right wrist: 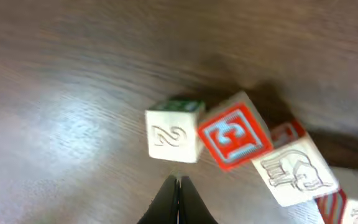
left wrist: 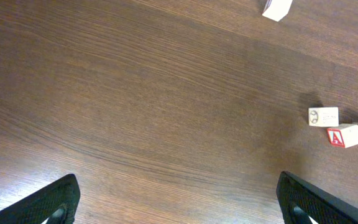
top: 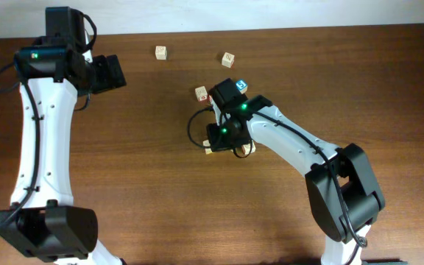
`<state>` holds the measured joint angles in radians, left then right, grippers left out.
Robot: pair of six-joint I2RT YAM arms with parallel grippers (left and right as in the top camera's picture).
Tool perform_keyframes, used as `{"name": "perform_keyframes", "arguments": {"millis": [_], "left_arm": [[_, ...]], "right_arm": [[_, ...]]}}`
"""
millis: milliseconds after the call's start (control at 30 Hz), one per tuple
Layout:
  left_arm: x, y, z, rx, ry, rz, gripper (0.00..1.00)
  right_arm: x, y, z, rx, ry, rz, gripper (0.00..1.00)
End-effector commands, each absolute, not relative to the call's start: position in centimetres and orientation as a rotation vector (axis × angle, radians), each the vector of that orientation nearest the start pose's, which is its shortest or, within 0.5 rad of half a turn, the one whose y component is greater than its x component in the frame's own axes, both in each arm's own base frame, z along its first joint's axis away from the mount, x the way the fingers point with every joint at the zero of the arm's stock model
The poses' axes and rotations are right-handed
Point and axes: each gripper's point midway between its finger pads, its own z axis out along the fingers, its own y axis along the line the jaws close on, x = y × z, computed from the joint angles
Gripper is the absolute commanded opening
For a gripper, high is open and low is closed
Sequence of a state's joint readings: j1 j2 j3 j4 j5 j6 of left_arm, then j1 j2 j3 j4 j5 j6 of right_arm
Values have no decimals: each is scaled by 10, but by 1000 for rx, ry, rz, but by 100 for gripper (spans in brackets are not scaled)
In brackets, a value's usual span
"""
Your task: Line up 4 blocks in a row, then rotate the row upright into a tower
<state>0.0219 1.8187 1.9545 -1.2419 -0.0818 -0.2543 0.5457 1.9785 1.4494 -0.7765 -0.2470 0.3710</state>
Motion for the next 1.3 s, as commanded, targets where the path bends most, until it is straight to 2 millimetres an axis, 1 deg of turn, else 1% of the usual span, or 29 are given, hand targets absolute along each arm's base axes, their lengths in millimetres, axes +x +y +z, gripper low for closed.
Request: {"name": "perform_keyframes", "arguments": {"millis": [0,133,167,200,267,433,500,567,633,767,900,1067,1267], "left_arm": [[432,23,240,-403,2647,15,99],[431,19,239,-397,2657,-14,99],[430,19,239,-398,2658,-13,99],[431,19,239,-398,2657,-13,99],[431,19,239,-398,2658,-13,99],[430,19,239,-398,2658,-12,99],[430,19,239,-398,2660,-12,99],[429,19,239,-399,2663,-11,99],[429,19,239,-399,2664,-11,99],[427,19,237,-401,2674,-5,99],[426,19,237,-401,2676,-5,99],[426,19,237,-401,2676,-5,99],[426,20,237,-401,2676,-4,99]], "right_arm": [[351,244,46,-134,2981,385,4],[346,239,40,-53,3008,351,4],[346,233,36,22,3012,310,4],[347,232,35,44,3009,304,4],[347,233,35,48,3004,310,4],[339,244,35,75,3011,307,4],[338,237,33,149,3013,252,4],[337,237,30,149,3022,244,4],[337,237,22,151,3032,237,4],[341,242,20,152,3020,266,4],[341,248,12,144,3029,294,4],[345,253,12,142,3013,315,4],[342,262,13,101,3009,341,4]]}}
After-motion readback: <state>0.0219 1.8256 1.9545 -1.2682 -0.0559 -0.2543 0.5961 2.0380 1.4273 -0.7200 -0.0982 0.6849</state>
